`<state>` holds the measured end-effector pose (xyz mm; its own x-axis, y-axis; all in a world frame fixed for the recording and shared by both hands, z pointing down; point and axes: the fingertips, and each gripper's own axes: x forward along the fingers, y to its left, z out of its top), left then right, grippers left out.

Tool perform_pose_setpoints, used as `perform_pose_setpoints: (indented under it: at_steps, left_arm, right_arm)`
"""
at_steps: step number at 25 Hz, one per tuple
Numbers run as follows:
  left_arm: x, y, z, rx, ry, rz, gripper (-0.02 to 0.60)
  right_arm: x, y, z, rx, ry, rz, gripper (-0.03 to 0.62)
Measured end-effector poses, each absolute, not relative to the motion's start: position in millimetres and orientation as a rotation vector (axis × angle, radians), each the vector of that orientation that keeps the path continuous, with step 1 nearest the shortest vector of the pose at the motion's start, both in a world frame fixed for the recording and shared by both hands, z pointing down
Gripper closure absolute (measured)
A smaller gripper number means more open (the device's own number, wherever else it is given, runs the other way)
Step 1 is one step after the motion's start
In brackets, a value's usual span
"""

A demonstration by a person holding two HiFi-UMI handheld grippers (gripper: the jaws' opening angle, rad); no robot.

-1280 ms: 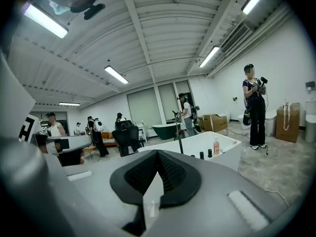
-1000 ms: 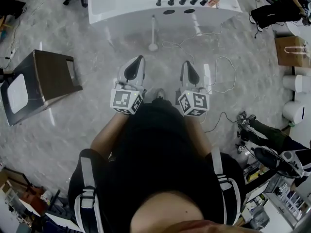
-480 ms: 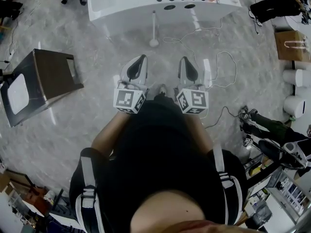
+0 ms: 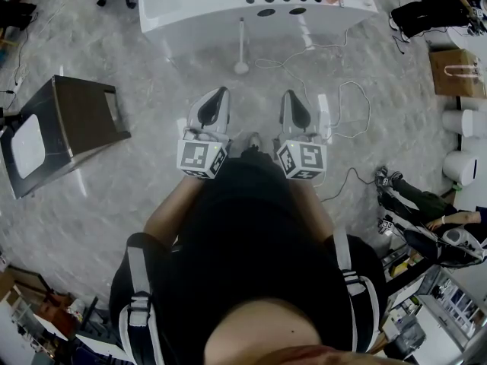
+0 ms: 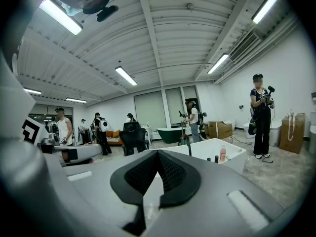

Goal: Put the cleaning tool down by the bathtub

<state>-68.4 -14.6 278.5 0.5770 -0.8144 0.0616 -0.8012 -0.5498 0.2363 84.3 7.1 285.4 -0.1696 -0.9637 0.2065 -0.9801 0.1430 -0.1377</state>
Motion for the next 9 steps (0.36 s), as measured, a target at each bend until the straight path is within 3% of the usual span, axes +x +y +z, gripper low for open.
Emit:
perform_pose_setpoints:
  at_steps: [9]
  left_arm:
    - [-72.8, -14.1, 285.8, 2.548, -1.343, -0.078, 0.574]
  right_arm:
    - [83.5, 7.2, 290.0, 1.975, -2.319, 0.382, 0.595]
